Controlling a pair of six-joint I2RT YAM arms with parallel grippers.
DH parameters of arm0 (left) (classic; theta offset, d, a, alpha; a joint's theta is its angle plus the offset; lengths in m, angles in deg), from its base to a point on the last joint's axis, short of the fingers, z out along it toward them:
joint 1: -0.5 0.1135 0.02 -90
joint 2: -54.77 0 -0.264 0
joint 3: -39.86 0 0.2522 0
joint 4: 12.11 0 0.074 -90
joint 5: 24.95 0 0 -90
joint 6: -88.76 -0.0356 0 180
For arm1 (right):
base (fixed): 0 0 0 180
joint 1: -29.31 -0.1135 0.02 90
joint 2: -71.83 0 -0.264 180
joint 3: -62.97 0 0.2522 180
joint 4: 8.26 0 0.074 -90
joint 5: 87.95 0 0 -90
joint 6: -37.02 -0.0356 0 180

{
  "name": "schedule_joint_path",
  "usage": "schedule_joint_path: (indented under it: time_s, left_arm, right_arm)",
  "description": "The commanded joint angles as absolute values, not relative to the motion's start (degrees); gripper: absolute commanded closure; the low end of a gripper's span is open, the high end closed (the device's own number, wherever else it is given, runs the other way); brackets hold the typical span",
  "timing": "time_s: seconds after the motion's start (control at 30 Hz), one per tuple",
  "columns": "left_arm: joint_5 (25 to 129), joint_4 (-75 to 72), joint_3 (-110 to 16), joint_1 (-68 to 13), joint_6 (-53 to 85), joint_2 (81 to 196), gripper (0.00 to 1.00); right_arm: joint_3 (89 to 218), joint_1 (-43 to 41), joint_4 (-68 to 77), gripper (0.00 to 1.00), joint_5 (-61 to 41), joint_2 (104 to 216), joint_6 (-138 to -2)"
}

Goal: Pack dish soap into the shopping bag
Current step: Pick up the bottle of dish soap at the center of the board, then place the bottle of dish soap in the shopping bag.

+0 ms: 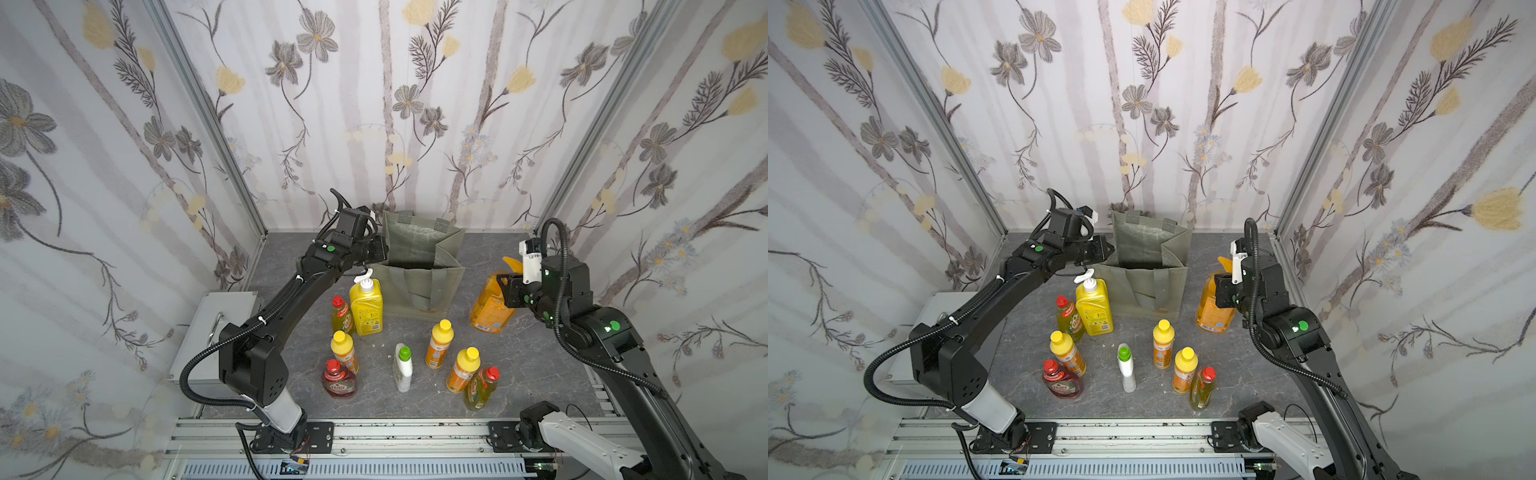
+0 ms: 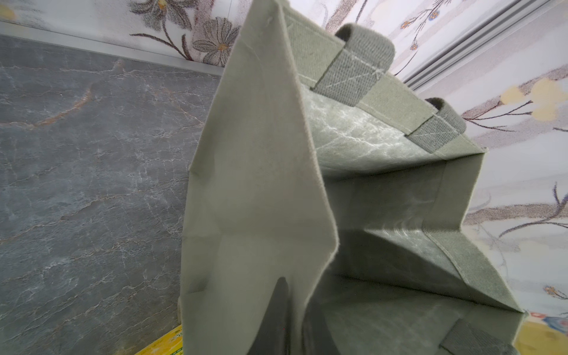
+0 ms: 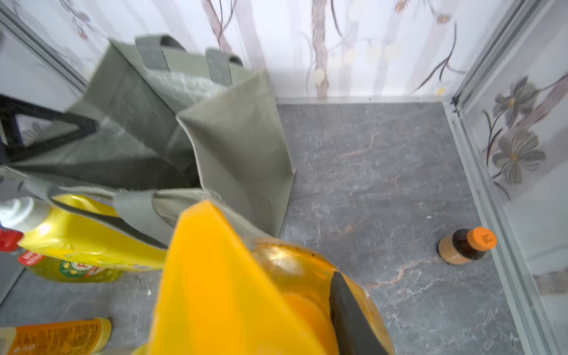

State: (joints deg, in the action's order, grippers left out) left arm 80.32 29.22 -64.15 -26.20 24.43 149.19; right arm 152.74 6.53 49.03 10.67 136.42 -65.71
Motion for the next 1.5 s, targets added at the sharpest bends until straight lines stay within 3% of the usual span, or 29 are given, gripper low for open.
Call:
schedule_joint_path:
  time_s: [0.0, 0.47, 0.97, 1.13, 1.47]
  left_arm:
    - [81.64, 28.86, -64.51, -26.20, 24.08, 149.67, 0.90]
    - [83.74, 28.44, -64.60, -26.31, 24.06, 150.12, 0.89]
    - [86.43, 26.26, -63.81, -26.75, 25.75, 149.48, 0.89]
    - [86.33, 26.49, -63.81, -26.75, 25.61, 149.41, 0.89]
    - [85.47, 25.81, -63.16, -26.60, 25.69, 148.25, 0.90]
  right_arm:
    - [160.08, 6.86, 43.55, 1.00, 7.57, 138.75, -63.21]
    - [189.54, 7.06, 40.00, 1.00, -9.08, 152.63, -63.62]
    - [192.40, 6.99, 17.30, 1.00, -23.72, 166.34, -75.60]
    - [192.20, 6.57, 15.21, 1.00, -21.13, 171.09, -75.69]
    - [190.85, 0.52, 17.59, 1.00, -1.98, 177.24, -66.05]
